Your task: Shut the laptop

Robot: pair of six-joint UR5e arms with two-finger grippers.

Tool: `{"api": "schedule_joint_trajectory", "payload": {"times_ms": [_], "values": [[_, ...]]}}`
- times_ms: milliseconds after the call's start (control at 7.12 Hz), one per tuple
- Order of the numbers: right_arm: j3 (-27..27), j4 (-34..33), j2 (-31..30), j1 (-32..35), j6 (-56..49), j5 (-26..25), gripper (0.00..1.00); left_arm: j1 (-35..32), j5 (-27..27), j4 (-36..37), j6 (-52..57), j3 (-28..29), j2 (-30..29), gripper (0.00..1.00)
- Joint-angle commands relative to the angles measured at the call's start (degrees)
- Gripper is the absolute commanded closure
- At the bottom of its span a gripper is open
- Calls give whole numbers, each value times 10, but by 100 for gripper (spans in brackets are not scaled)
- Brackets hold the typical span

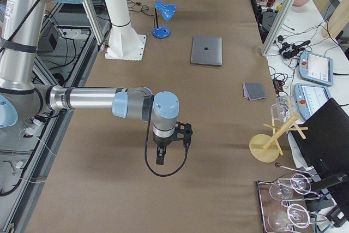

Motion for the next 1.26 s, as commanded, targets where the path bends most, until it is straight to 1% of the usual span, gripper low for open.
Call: {"api": "schedule_joint_trajectory", "payload": {"times_ms": [0,421,702,1123], "values": [[-1,0,-1,0,0,10,0,0,-1,2,1,-22,18,1],[0,0,-3,0,-3,12,0,1,-2,-3,7,-27,27,1],[0,0,-3,0,-5,48,0,0,-1,-6,7,-28,36,1],[-1,0,-4,0,-5,50,0,0,-2,-6,7,-32,45,1]]}}
